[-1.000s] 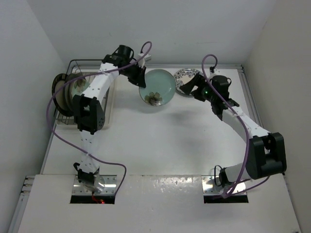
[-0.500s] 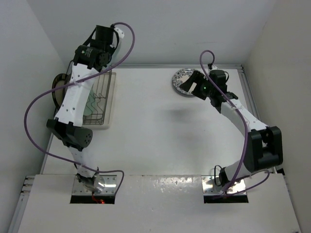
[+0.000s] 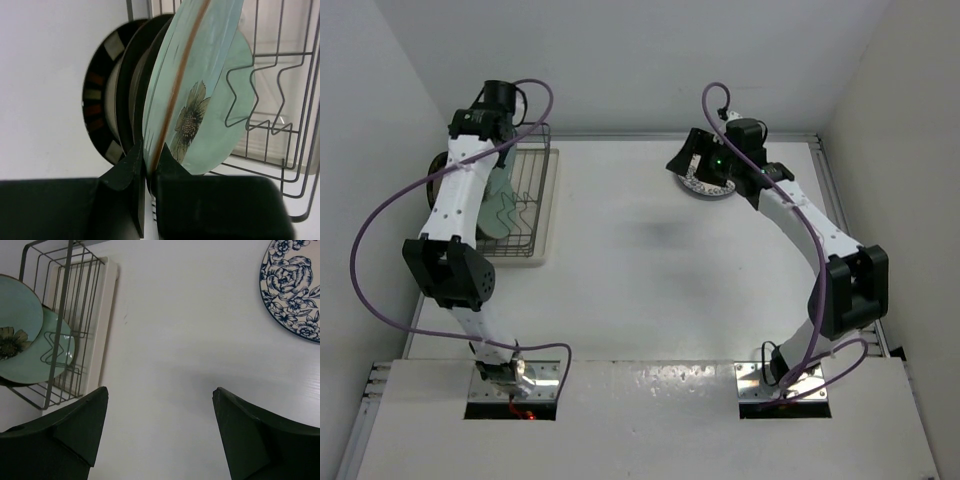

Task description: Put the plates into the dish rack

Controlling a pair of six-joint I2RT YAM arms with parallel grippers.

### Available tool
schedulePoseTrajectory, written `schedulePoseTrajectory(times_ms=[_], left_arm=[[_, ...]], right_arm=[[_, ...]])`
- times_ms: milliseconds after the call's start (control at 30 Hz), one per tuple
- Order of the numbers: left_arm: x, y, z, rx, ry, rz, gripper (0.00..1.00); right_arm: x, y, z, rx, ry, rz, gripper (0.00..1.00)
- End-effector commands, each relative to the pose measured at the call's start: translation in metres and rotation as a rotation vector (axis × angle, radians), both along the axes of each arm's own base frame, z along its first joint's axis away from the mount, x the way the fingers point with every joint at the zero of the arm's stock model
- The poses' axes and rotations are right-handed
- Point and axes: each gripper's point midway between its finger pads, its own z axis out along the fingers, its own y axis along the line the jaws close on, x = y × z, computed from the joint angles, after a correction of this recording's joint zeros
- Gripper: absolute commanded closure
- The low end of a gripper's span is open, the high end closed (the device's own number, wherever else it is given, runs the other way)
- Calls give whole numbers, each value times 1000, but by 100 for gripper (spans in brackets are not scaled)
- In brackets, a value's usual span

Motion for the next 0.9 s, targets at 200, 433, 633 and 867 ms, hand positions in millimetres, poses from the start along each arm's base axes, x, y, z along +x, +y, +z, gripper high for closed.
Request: schedulePoseTrajectory(times_ms=[200, 433, 633, 867], left_arm=[[6, -14, 1, -278, -142, -44, 100], [9, -5, 10, -284, -174, -15, 100], [24, -7, 74, -235, -350, -43, 100], [16, -19, 58, -242, -270, -54, 100]], right_arm=[[-2, 4, 17, -65, -44, 11, 15], [-5, 1, 14, -76, -46, 3, 15], [-2, 4, 10, -76, -38, 12, 15], [3, 7, 12, -75, -41, 23, 15]])
